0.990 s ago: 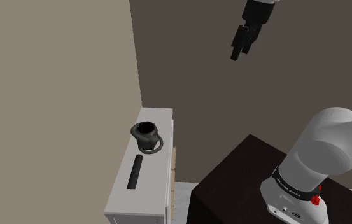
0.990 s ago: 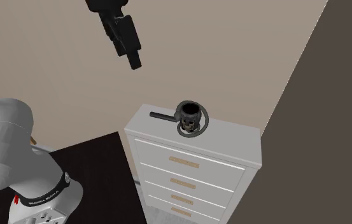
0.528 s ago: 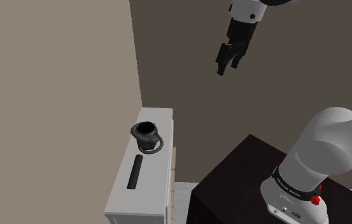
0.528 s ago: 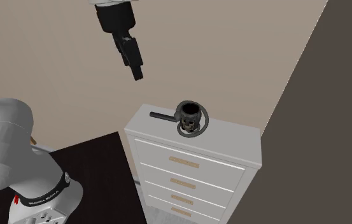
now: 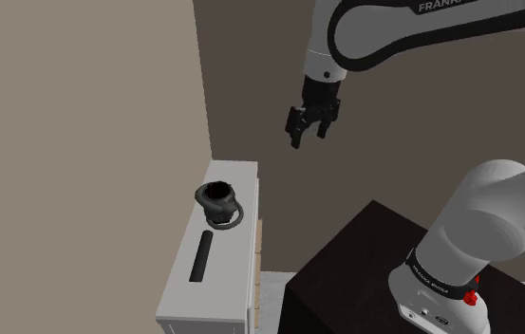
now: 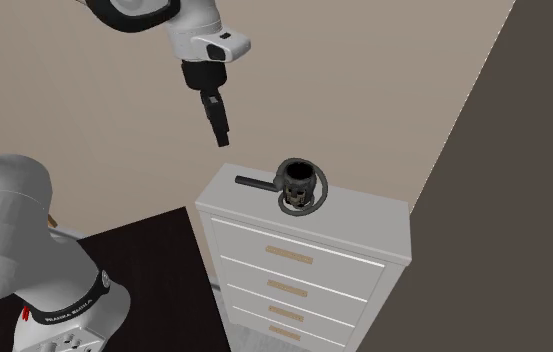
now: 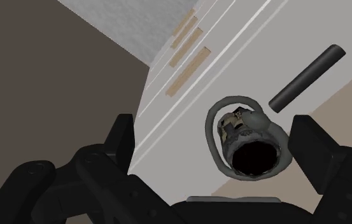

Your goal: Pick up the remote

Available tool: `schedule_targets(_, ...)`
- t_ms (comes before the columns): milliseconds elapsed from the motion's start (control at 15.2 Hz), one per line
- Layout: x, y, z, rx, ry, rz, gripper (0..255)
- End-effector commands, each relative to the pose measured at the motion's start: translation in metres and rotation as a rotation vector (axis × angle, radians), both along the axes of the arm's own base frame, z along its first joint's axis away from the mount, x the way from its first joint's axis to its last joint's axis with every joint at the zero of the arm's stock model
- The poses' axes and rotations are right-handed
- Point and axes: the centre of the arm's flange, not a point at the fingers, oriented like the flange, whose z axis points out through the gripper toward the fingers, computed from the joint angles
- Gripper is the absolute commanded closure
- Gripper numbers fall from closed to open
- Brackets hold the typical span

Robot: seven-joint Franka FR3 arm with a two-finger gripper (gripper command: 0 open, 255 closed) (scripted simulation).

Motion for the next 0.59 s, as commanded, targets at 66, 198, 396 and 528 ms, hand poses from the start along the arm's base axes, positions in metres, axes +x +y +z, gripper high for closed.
schedule_targets(66, 0.013, 0.018, -0.028, 0.012, 0.018, -0.055, 0)
schedule_targets(198, 0.022, 0.033, -0.048, 0.019, 0.032, -0.089, 0)
schedule_targets(396, 0.036, 0.054, -0.079, 0.03, 0.052, -0.14, 0)
schedule_targets(528, 0.046, 0.068, -0.099, 0.038, 0.065, -0.175, 0)
